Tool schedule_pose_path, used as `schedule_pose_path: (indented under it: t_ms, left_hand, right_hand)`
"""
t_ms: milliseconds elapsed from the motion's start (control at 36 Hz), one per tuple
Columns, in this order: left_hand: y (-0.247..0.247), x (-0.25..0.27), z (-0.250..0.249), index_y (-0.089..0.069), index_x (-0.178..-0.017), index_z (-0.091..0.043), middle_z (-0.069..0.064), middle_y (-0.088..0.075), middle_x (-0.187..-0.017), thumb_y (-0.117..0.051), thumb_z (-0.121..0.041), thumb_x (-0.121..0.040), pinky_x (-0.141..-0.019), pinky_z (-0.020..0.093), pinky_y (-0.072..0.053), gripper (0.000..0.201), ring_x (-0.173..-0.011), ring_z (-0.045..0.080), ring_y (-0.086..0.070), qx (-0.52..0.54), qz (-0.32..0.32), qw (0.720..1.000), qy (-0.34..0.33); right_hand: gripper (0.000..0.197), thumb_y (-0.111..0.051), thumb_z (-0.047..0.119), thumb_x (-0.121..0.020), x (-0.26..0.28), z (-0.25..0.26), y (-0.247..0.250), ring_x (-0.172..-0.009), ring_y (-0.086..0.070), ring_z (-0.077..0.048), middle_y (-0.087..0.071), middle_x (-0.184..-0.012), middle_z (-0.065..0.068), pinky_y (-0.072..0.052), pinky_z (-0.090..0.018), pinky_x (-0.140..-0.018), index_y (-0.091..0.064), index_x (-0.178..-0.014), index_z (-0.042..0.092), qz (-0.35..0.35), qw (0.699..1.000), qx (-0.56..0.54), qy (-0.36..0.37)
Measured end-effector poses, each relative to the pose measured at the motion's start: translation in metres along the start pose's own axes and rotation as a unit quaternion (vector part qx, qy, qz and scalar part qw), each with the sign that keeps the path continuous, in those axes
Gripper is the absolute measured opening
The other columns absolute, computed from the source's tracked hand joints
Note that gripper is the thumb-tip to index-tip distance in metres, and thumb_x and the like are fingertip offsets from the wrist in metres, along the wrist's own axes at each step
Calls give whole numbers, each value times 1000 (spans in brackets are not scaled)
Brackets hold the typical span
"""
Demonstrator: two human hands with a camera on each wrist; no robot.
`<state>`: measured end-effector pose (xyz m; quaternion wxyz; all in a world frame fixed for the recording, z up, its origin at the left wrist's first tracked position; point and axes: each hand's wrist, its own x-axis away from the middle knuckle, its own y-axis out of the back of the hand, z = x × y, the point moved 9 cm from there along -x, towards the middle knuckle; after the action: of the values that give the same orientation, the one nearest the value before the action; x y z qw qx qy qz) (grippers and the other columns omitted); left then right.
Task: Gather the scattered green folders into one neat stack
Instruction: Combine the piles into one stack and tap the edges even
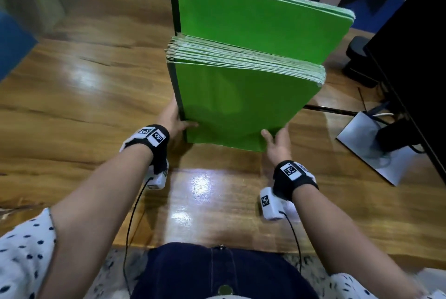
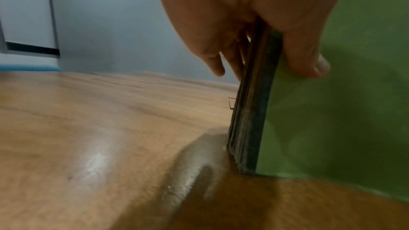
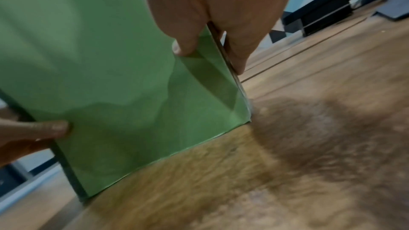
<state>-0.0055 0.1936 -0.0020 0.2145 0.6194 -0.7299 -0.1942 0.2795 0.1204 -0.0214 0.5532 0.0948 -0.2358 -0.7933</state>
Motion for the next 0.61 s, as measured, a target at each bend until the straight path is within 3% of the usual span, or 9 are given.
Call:
schedule_pose_path:
  t_ms: [83,167,222,361,472,500,556,611]
  left_hand:
    - [0,-6,0,-38,-138,-1,10,-53,-133,-82,-4,-66,-94,17,-37,84,-122,21,-50,-5,0,1000,6]
    - [0,-13,-8,-34,-139,-8,8,-53,-134,-84,-21,-65,-102,36,-41,90,-121,22,-52,-41,32,999,15]
    - [-7,-17,-20,-31,-141,-10,9,-49,-138,-84,-31,-65,-105,42,-40,96,-124,25,-50,-64,68,995,21]
    - [-32,-20,-40,-35,-140,-10,10,-48,-140,-81,-39,-67,-106,41,-39,91,-124,26,-49,-68,147,984,77]
    - [-59,-13,-45,-46,-131,-8,3,-54,-130,-71,-38,-80,-96,30,-41,64,-116,23,-53,-125,212,963,106]
    - [-64,-10,-42,-45,-129,-7,1,-52,-129,-69,-43,-80,-98,31,-41,65,-117,24,-52,-147,223,956,122]
    - [-73,-8,-34,-40,-135,-3,10,-50,-136,-68,-51,-78,-102,37,-41,80,-120,28,-50,-177,229,946,147]
    - [-82,-6,-28,-38,-137,-2,14,-47,-138,-66,-49,-81,-100,35,-40,78,-122,30,-48,-183,231,942,160]
  right_hand:
    - [60,-59,8,-91,-3,8,7,-128,-43,-19,-46,-140,-11,-26,-18,-102,-29,-143,4,-26,1000,2,11]
    - [60,-58,10,-91,-15,11,16,-134,-40,-25,-42,-145,-14,-28,-30,-112,-28,-143,0,-29,999,5,19]
    - [58,-56,8,-91,-24,13,25,-133,-40,-24,-42,-144,-12,-30,-40,-113,-30,-143,4,-27,999,-18,3]
    - [53,-55,7,-92,-43,-17,44,-122,-52,-27,-52,-137,-10,-41,-48,-104,-38,-142,14,-19,985,-106,-138]
    - [37,-54,1,-90,-47,-51,46,-104,-63,-33,-64,-118,-17,-48,-54,-94,-52,-127,6,-6,969,-124,-214]
    - [35,-55,0,-89,-46,-59,46,-100,-63,-33,-64,-115,-18,-48,-55,-94,-54,-125,2,-4,967,-114,-228]
    - [34,-57,0,-88,-45,-74,47,-97,-64,-34,-65,-112,-21,-49,-55,-93,-56,-122,-2,1,962,-89,-256]
    - [37,-61,5,-86,-46,-85,48,-102,-64,-36,-64,-115,-22,-49,-53,-93,-55,-122,-3,9,960,-49,-275]
